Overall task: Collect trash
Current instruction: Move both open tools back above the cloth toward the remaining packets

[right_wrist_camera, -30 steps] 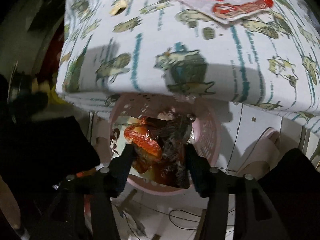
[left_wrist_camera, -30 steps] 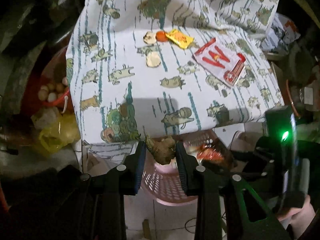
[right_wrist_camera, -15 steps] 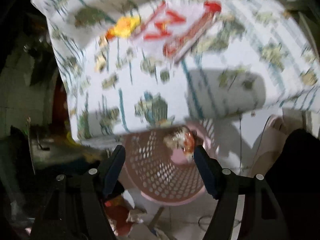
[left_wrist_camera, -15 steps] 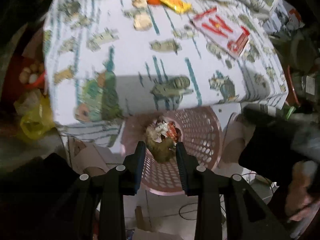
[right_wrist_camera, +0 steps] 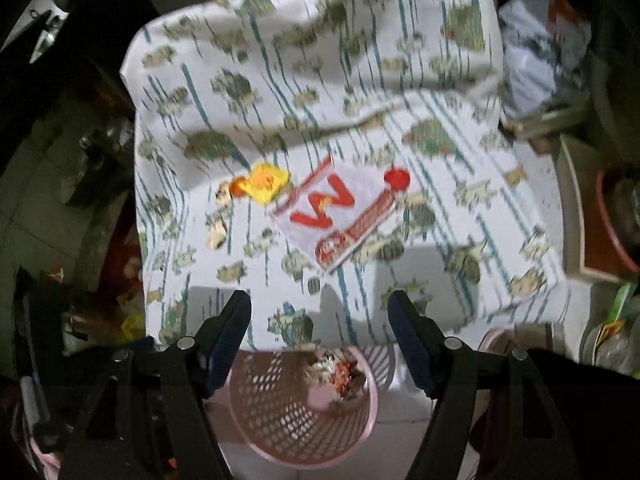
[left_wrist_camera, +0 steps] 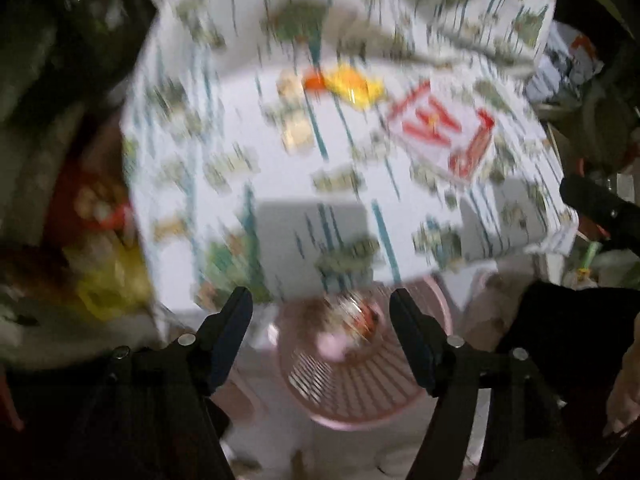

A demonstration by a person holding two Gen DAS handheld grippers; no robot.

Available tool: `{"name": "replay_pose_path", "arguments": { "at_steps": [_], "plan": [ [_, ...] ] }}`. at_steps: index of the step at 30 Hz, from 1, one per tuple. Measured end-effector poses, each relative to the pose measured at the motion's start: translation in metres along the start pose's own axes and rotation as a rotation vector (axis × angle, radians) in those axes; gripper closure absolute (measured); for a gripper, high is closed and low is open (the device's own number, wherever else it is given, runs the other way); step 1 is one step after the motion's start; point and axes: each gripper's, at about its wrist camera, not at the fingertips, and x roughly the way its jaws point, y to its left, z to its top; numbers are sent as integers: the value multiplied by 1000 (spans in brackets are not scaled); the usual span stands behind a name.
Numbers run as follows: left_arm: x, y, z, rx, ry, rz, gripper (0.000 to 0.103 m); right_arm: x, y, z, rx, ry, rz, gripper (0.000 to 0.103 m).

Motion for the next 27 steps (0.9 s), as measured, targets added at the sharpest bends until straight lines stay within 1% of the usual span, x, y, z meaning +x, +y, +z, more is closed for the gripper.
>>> {"name": "replay_pose_path", "arguments": {
  "at_steps": [1, 3, 5, 6, 8, 9, 11, 14, 15, 17, 20, 21, 23, 27],
  "plan": [
    [-7, 1, 2, 3, -28, 6, 33, -6, -1, 1, -7, -14, -1, 30],
    [-23, 5, 6, -10, -76, -18, 33, -16, -1, 6, -12, -31, 7, 30],
    [-43, 8, 13, -5, -128, -25, 33, -31, -3, 12, -9, -50, 30, 30],
    [-57, 8, 17, 1, -170, -20, 33, -45, -3, 18, -16, -78, 43, 30],
    [-84, 8, 29, 0, -253, -4, 33, -69, -4, 26, -35, -145, 35, 30],
    [-98, 8, 34, 0, -294, 2, 31, -80, -5, 31, -43, -174, 32, 30],
    [-120, 9, 44, 6, -357, 9, 19, -93, -6, 42, -60, -201, 35, 28],
    [-141, 4, 58, 41, -412, 59, 18, -102, -8, 63, -74, -213, 32, 28],
    [-144, 3, 63, 45, -424, 67, 17, -104, -9, 70, -74, -212, 31, 28],
    [-148, 3, 71, 35, -430, 57, 17, -102, -11, 84, -75, -203, 41, 27],
    [-148, 11, 86, -8, -430, 25, 17, -92, -13, 103, -85, -196, -2, 27],
    [-146, 15, 91, -35, -439, 33, 17, -85, -15, 107, -88, -189, -16, 27],
    [-143, 21, 95, -74, -456, 66, 14, -64, -20, 115, -72, -155, -37, 27],
    [-125, 30, 109, -68, -428, 24, 13, -19, -30, 123, -42, -46, -53, 27]
  ]
}}
